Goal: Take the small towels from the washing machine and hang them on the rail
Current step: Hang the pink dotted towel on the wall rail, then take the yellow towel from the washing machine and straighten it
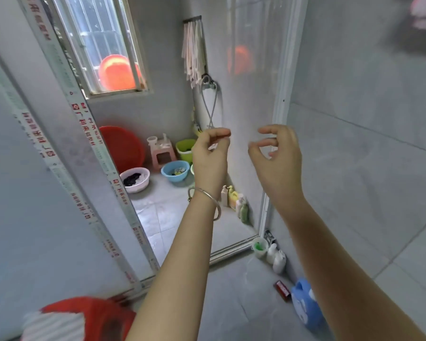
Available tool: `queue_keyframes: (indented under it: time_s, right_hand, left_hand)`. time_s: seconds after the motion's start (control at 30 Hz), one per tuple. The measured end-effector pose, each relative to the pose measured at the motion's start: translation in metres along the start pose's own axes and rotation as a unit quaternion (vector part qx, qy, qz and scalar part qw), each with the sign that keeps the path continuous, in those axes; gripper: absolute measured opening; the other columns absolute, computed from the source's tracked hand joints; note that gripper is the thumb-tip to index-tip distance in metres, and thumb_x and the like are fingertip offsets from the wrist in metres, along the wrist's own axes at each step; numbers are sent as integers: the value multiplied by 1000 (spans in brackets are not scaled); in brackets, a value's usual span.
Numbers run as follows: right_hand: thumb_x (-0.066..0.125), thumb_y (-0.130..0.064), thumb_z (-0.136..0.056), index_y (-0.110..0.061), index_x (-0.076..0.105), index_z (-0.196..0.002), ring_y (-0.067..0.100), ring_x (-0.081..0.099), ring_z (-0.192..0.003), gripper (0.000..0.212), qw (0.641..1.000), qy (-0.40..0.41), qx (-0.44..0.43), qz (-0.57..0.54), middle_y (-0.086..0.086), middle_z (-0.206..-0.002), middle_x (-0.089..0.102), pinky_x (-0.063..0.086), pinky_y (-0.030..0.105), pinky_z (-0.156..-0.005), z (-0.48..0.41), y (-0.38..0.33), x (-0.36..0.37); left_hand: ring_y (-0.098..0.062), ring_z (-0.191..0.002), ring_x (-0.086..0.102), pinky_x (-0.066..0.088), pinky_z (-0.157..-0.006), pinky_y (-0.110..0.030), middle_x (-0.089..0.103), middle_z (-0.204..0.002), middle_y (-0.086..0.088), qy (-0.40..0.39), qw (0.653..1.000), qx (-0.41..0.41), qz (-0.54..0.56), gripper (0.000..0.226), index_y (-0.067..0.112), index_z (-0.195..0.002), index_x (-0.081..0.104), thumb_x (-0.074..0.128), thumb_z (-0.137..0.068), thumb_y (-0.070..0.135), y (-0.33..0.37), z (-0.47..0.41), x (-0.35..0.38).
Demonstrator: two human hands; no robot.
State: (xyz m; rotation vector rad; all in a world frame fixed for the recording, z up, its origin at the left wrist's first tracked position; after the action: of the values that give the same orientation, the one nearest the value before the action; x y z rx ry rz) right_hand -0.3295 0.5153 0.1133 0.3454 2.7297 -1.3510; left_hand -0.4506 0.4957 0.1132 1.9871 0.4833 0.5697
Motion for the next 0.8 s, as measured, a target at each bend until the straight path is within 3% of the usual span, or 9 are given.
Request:
queue_keyframes:
  time_s: [0.1, 0.27, 0.4, 0.57, 0.73, 0.8]
  right_hand:
    - [63, -11, -82, -18, 55, -98, -6, 57, -78, 20, 998, -36, 30, -29, -10, -105, 50, 41, 6, -69, 46, -20, 30]
    - [61, -9, -82, -25, 52, -94, -11, 57, -76, 22, 984, -110, 92, -103, -14, -99, 54, 43, 4, -64, 123, -53, 77]
    - [61, -10, -83, -25, 53, -94, -13, 56, -73, 21, 959, -190, 136, -158, 0, -101, 62, 41, 2, -64, 188, -72, 118]
    - [62, -15, -84, -22, 55, -98, -8, 58, -72, 17, 918, -316, 159, -179, 4, -105, 64, 39, 2, -59, 253, -97, 167]
    - [61, -18, -85, -23, 56, -99, 5, 62, -77, 15, 873, -412, 171, -200, 3, -98, 67, 41, 3, -60, 301, -118, 215]
    - [60, -17, -86, -23, 56, -97, 2, 62, -75, 13, 853, -443, 173, -215, 4, -97, 69, 42, 7, -62, 317, -127, 235]
  left_hand:
    - [-9, -83, 56, 45, -81, -19, 61, -81, 6, 29, 999, -25, -5, 26, 18, -77, 60, 52, -83, -6, 1, 28, -58]
    - [7, -76, 56, 44, -73, -7, 61, -84, 8, 101, 993, -55, -17, 18, 13, -81, 61, 54, -84, -3, 3, 74, -156]
    - [8, -70, 55, 44, -69, -5, 61, -82, 8, 170, 980, -95, -36, 18, 17, -81, 60, 56, -84, 0, -1, 112, -230]
    - [-9, -82, 57, 45, -75, -15, 60, -80, 6, 282, 951, -111, -66, 26, 23, -78, 59, 52, -83, -2, 3, 151, -312]
    - [-16, -89, 56, 43, -82, -28, 60, -83, 4, 368, 915, -141, -80, 22, 22, -81, 60, 54, -81, 1, 10, 177, -373]
    - [-17, -89, 58, 43, -83, -29, 61, -80, 7, 404, 899, -145, -91, 21, 25, -77, 61, 56, -80, 5, 12, 186, -396]
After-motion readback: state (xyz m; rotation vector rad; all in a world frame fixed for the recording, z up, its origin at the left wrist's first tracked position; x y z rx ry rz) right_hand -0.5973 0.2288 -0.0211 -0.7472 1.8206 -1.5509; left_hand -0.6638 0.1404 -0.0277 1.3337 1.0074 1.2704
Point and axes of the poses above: each hand's wrist, its own z-axis away from the middle knuckle, its own x-axis out of the palm, y = z × x, the point moved 3 cm from there along -z, towards the middle knuckle
